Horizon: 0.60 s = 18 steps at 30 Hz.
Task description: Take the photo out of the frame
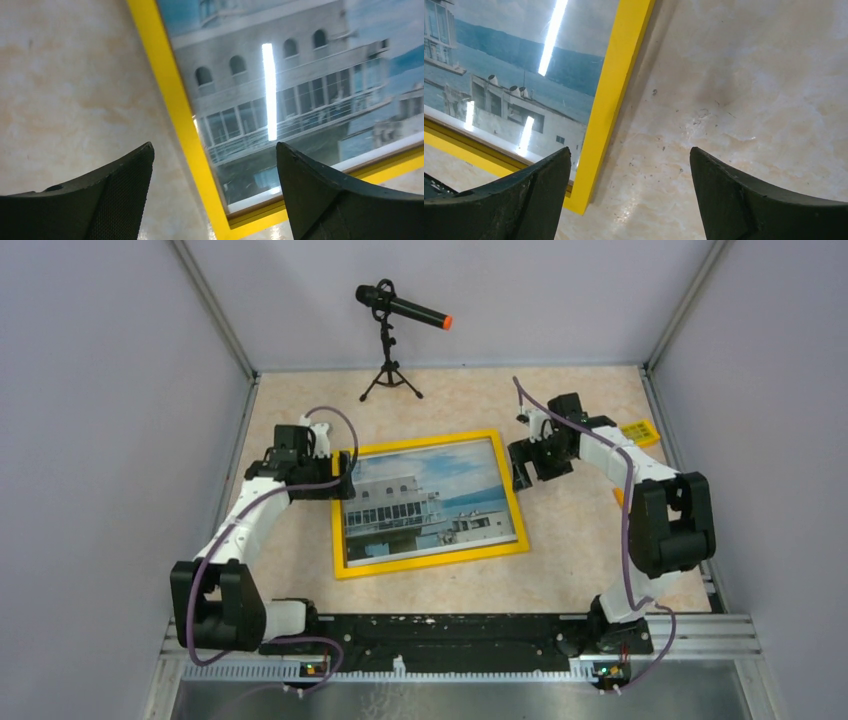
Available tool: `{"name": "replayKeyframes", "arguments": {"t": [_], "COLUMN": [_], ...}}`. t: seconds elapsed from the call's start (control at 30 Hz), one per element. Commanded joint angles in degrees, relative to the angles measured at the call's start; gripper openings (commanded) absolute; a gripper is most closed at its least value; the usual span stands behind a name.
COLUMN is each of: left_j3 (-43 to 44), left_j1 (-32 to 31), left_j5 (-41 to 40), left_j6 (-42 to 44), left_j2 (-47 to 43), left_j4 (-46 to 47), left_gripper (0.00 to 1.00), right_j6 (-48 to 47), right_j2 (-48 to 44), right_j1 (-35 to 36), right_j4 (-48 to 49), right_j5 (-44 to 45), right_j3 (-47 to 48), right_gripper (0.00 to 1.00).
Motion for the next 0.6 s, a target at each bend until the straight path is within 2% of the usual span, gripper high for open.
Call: {"name": "replayKeyframes", "arguments": {"t": [0.0,0.13,0.3,0.47,0.57], "left_j3": [-5.6,-7.5,-6.1,-4.7,-3.7], "left_j1": [0.2,0.3,0.3,0.2,-0.4], "left_j5": [-10.3,-6.2,-0.9,1.5,4.1], "left_j6": [-4.4,-4.2,-2.4,-1.1,-0.5], "left_j2": [-3.8,-1.8,4.0,12.3,16.0], "left_j4": [3.1,4.4,6.0,8.7,9.8], "left_gripper": [0.93,0.93,0.92,0.81,0.7], "right_j6": [1.6,3.8,3.9,4.3,3.7], "right_j2": [3.0,5.6,8.7,8.7,5.5], "right_j1": [0.3,0.5,2.7,3.5,3.5], "right_j4": [2.9,6.5,8.6,8.4,8.3], "right_j5": [-1.1,-4.1,-3.7,-3.0,-3.8], "right_j3": [-0.8,-2.4,-3.1,-7.3,-13.0], "right_gripper": [0.86,0.86,0.84,0.73,0.6]}}
